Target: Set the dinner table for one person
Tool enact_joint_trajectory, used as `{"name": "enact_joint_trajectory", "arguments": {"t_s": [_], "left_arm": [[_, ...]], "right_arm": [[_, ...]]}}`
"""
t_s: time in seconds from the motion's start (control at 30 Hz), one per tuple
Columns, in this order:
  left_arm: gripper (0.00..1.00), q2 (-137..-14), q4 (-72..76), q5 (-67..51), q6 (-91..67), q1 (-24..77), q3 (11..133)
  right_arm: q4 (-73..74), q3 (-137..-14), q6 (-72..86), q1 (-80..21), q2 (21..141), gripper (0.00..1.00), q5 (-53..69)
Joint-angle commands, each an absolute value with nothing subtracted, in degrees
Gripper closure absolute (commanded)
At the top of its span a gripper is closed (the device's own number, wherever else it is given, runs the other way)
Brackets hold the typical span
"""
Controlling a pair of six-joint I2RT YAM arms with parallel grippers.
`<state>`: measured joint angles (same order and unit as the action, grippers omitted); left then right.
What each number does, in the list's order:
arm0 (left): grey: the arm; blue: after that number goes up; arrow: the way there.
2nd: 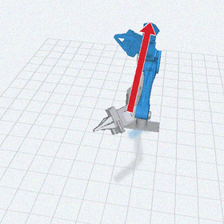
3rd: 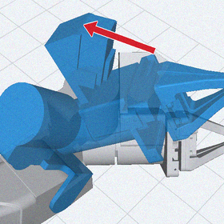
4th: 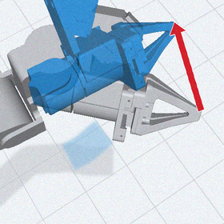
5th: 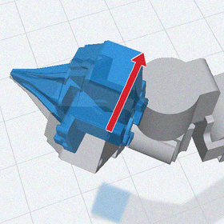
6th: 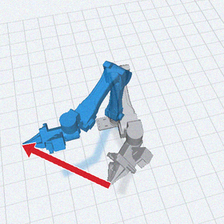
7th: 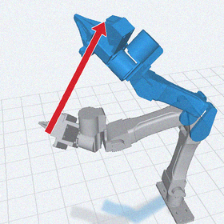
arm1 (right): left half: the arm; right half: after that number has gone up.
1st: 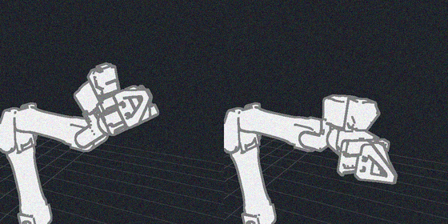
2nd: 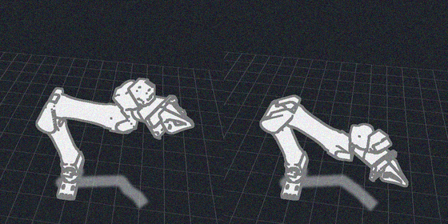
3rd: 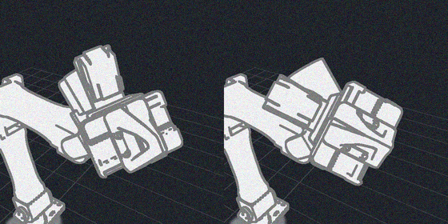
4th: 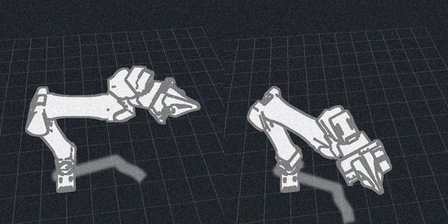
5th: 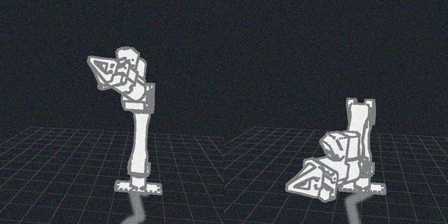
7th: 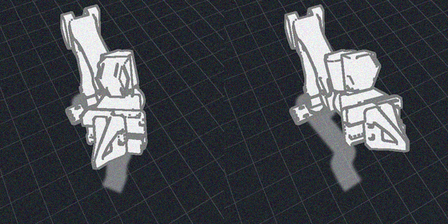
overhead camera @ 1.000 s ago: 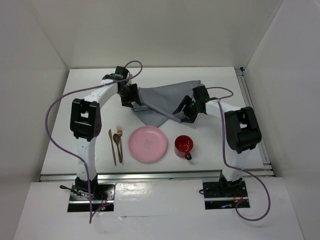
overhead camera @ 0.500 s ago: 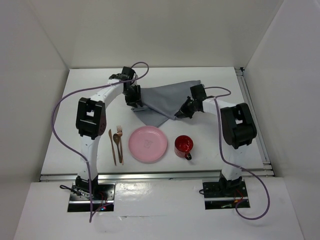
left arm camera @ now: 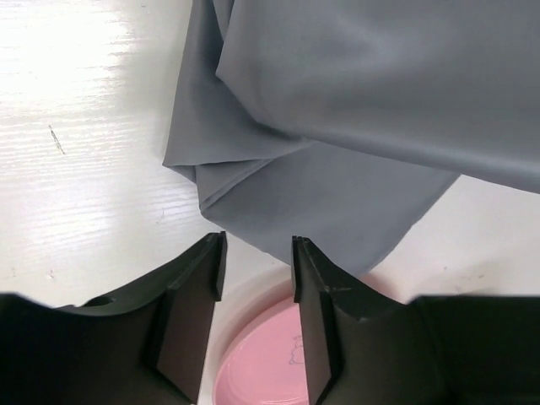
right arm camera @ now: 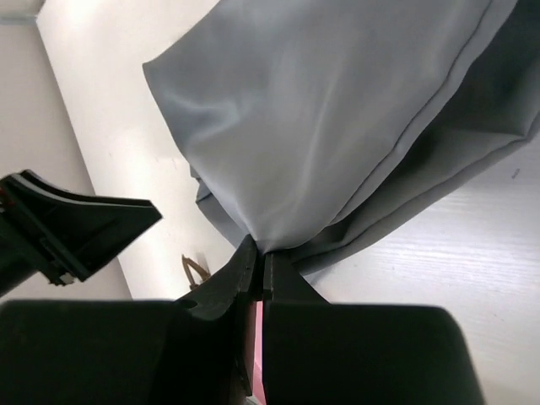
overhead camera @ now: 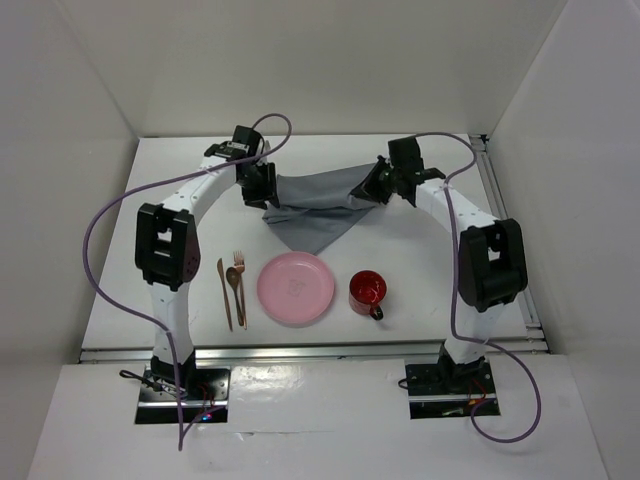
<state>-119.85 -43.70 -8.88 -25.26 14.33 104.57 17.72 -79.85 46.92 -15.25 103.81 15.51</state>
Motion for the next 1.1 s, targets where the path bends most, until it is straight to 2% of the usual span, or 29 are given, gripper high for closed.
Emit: {"name": "enact_joint_trajectory", "arguments": {"t_s": [0.0, 0.13, 0.17, 0.23, 0.27, 0.33, 0.63, 0.83, 1.07], "left_arm": [[0.46, -117.2, -43.9, -9.8, -23.3, 14.2, 105.0], [0.41, -117.2, -45.7, -9.2, -23.3, 14.2, 106.2], [0.41, -116.5, -45.7, -8.7, -23.3, 14.2, 106.2], [0.39, -116.5, -45.7, -8.7, -23.3, 14.2, 106.2], [0.39, -116.0, -45.7, -8.7, -23.3, 14.2, 106.2], [0.39, -116.0, -46.2, -8.7, -23.3, 14.2, 106.2], [0.39, -116.0, -46.2, -8.7, -23.9, 14.2, 106.2], [0.39, -116.0, -46.2, -8.7, -23.9, 14.2, 105.6], [0.39, -115.5, -46.2, -8.7, -23.9, 14.2, 105.6]], "right_arm": [[22.2, -79.3, 44.6, -15.7, 100.7, 1.0, 14.4], [25.0, -75.6, 42.3, -15.2, 98.4, 0.99, 12.1], [27.0, -75.6, 42.3, -15.2, 98.3, 0.81, 11.3], [28.5, -74.4, 42.3, -14.7, 98.3, 0.61, 10.0], [28.5, -74.4, 42.3, -14.7, 97.7, 0.52, 10.0], [27.8, -72.2, 44.7, -14.7, 96.5, 0.44, 10.9], [9.7, -52.6, 60.9, -14.7, 91.1, 0.39, 20.6], [-2.9, -48.2, 67.0, -14.7, 96.2, 0.37, 23.3], [-8.3, -48.2, 69.8, -15.4, 101.9, 0.39, 19.0]]}}
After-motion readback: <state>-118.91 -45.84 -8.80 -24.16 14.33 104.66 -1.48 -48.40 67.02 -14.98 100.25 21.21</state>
